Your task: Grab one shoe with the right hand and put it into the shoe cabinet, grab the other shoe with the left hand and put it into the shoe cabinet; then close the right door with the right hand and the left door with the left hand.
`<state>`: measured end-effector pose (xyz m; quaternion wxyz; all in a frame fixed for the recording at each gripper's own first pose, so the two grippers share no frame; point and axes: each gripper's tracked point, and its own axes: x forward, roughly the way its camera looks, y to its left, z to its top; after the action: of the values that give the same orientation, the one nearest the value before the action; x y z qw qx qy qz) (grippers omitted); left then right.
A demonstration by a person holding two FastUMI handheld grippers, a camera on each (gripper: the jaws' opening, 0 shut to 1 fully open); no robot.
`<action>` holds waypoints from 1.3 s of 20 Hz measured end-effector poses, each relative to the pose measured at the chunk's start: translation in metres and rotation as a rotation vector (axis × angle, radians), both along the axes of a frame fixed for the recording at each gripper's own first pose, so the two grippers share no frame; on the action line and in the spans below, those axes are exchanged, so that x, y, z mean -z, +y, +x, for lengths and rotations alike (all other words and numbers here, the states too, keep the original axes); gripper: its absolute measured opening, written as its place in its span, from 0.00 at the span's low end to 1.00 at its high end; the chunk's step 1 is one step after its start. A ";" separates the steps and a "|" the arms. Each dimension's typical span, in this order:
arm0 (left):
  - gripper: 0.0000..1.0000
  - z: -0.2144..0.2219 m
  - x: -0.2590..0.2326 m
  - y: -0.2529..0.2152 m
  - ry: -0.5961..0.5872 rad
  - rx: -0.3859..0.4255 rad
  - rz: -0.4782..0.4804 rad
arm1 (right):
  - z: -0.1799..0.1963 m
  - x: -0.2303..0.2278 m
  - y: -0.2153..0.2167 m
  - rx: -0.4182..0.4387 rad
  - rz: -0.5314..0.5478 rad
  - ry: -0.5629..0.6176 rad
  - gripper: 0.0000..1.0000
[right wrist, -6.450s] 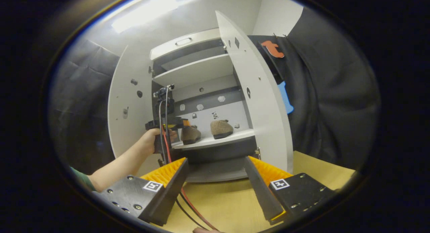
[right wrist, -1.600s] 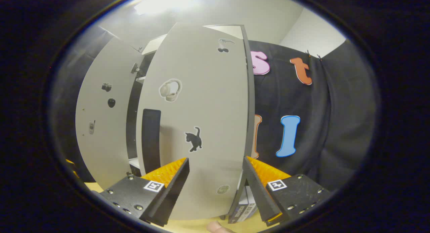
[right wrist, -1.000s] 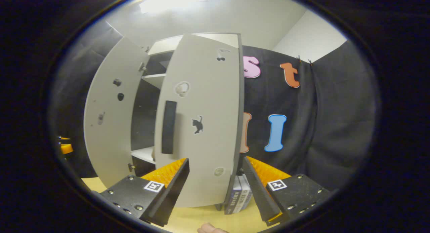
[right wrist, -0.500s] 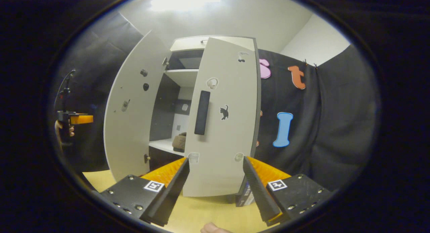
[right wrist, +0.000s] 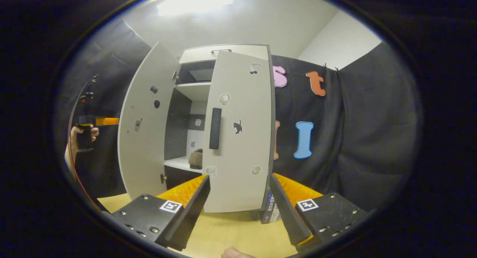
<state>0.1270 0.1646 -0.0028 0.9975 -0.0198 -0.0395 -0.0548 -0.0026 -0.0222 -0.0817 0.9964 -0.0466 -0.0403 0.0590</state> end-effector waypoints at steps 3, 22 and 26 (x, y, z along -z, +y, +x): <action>0.99 0.006 0.009 -0.025 0.082 0.044 0.070 | -0.015 0.004 0.002 -0.023 0.033 0.004 0.96; 0.90 0.024 0.017 -0.105 0.213 0.152 -0.025 | -0.035 0.029 -0.001 -0.031 0.101 0.056 0.96; 0.91 0.032 0.018 -0.134 0.206 0.182 -0.019 | -0.036 0.031 -0.012 -0.002 0.156 0.057 0.96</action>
<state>0.1588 0.0309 -0.0207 0.9869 -0.0383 0.0647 -0.1425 -0.0390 -0.0339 -0.1126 0.9976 0.0332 -0.0164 0.0582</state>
